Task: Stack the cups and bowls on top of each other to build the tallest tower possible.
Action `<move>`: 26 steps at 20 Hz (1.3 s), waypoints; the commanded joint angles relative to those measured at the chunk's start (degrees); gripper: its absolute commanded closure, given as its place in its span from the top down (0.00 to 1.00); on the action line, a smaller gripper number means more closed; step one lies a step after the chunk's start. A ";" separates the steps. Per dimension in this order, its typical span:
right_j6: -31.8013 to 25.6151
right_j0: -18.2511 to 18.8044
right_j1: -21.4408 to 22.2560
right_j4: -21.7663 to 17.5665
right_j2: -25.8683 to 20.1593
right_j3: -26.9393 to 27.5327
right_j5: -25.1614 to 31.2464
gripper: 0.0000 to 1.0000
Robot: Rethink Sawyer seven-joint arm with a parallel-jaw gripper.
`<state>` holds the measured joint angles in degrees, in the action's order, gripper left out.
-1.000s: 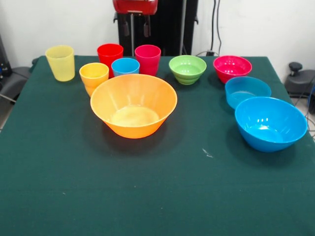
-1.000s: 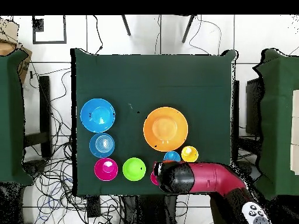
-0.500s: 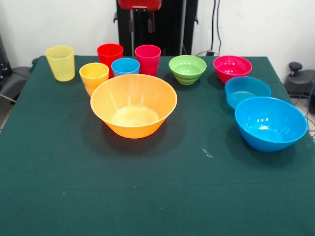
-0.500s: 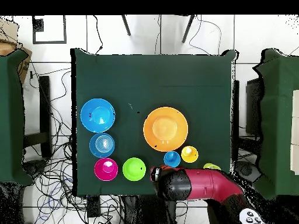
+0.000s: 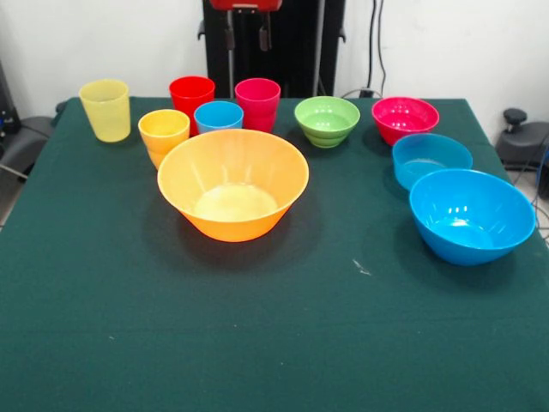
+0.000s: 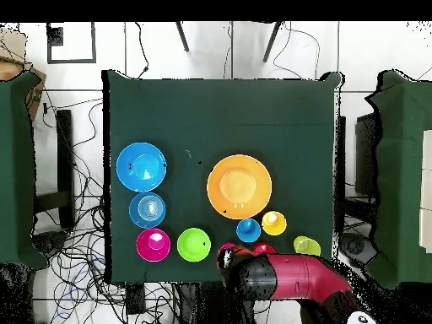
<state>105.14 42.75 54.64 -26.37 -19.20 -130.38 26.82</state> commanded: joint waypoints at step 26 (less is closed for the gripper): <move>4.21 -6.58 -20.39 -13.48 6.78 8.93 -17.05 1.00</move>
<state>105.14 38.66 38.54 -36.36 -13.38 -128.51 13.99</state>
